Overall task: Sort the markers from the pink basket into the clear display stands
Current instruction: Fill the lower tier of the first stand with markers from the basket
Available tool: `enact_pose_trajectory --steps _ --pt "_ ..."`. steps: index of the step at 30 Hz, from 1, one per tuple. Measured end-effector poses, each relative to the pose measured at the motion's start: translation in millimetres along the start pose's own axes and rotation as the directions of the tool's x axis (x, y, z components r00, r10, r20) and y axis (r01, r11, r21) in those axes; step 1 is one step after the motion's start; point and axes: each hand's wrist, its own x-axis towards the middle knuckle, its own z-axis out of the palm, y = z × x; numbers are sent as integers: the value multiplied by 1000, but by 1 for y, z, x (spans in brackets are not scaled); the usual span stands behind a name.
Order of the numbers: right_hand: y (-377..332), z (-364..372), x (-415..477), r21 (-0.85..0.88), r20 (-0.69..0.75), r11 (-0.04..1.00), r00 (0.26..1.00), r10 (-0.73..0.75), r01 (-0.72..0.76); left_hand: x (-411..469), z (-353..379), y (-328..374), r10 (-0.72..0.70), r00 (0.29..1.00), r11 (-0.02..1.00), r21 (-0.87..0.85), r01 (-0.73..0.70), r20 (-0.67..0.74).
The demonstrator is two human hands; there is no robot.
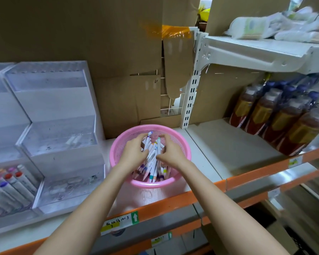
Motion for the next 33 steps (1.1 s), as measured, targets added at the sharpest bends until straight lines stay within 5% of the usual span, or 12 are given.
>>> enact_pose_trajectory --steps 5,17,33 --pt "-1 1 -5 32 -80 991 988 -129 132 -7 -9 2 52 992 986 -152 -69 -112" --pt "-68 16 -31 134 -273 891 880 -387 434 -43 -85 11 190 911 936 -214 -281 -365" --pt "-217 145 -72 228 -238 750 782 -576 621 -150 -248 -90 151 871 961 -138 -240 -467"
